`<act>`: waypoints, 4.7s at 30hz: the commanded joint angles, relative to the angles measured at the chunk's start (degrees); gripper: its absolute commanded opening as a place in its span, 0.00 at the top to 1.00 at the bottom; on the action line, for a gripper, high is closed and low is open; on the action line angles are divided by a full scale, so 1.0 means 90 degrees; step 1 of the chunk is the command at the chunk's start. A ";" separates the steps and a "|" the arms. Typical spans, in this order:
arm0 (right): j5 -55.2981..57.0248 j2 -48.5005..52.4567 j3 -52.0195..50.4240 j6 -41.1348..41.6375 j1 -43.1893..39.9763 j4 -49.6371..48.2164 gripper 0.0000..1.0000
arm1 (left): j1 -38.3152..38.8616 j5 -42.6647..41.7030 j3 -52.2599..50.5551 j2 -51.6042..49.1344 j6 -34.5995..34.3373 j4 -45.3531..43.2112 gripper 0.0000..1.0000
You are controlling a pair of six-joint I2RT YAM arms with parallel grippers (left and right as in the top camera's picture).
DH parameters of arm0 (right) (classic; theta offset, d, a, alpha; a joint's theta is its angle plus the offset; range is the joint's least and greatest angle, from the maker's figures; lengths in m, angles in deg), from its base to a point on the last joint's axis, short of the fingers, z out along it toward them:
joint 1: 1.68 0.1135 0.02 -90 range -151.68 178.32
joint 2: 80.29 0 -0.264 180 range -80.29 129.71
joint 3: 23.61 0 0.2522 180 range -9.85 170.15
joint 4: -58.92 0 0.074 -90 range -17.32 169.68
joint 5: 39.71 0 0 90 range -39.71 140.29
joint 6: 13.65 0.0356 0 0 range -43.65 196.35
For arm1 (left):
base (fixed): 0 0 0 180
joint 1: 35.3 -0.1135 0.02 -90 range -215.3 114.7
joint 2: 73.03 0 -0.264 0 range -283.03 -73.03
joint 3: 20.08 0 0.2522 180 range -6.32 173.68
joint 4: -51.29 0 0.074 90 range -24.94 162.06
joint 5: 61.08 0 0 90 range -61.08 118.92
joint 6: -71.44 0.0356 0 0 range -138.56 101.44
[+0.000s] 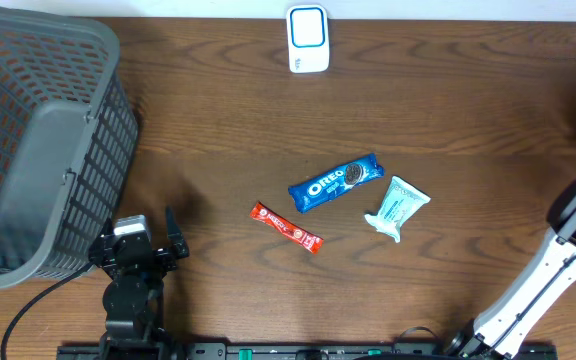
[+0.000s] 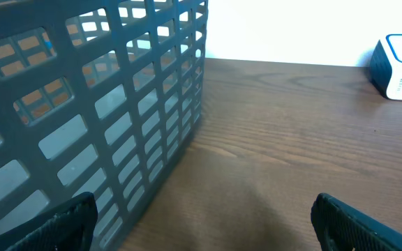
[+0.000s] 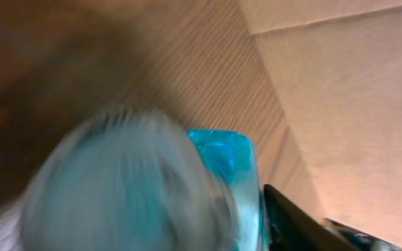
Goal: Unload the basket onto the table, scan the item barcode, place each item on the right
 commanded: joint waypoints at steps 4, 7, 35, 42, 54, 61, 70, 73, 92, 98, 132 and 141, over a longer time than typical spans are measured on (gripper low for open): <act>-0.0719 -0.0172 0.0087 0.0151 -0.0121 -0.0007 0.41 | -0.0027 0.0036 -0.0165 0.0002 0.0104 0.0032 0.02; -0.1047 -0.0248 0.0109 0.0148 0.0007 -0.0012 0.31 | -0.0027 0.0036 -0.0165 0.0002 0.0104 0.0034 0.02; -0.6994 -0.2098 0.0090 0.1649 0.4381 0.2465 0.01 | -0.0027 0.0036 -0.0165 0.0002 0.0104 0.0034 0.02; -0.7045 -0.2098 0.0090 0.3378 0.5263 0.3580 0.01 | -0.0027 0.0036 -0.0165 0.0002 0.0104 0.0034 0.02; -0.4318 -0.2120 -0.0017 0.4925 0.6018 0.5374 0.01 | -0.0027 0.0036 -0.0165 0.0002 0.0104 0.0034 0.02; -0.4444 -0.2132 -0.0967 0.5506 0.6052 0.5311 0.01 | -0.0027 0.0036 -0.0165 0.0002 0.0104 0.0034 0.02; -0.4903 -0.2416 -0.2667 0.5508 0.6033 0.4235 0.01 | -0.0027 0.0036 -0.0165 0.0002 0.0104 0.0034 0.02; -0.4901 -0.2552 -0.3162 0.5603 0.6023 0.3893 0.01 | -0.0027 0.0034 -0.0165 0.0002 0.0104 0.0034 0.02; -0.4945 -0.2616 -0.4738 0.5294 0.5977 0.1795 0.43 | -0.0027 0.0036 -0.0165 0.0002 0.0104 0.0034 0.02; -0.5872 -0.2616 -0.4017 0.4269 0.5977 0.1921 0.45 | -0.0027 0.0034 -0.0165 0.0002 0.0104 0.0034 0.02; -1.4894 -0.2616 -0.2608 -0.4478 0.6084 0.2220 0.99 | -0.0027 0.0034 -0.0165 0.0002 0.0104 0.0034 0.02; -1.4103 -0.2616 -0.2608 -0.5192 0.6810 0.0313 0.99 | -0.0027 0.0036 -0.0165 0.0002 0.0104 0.0034 0.02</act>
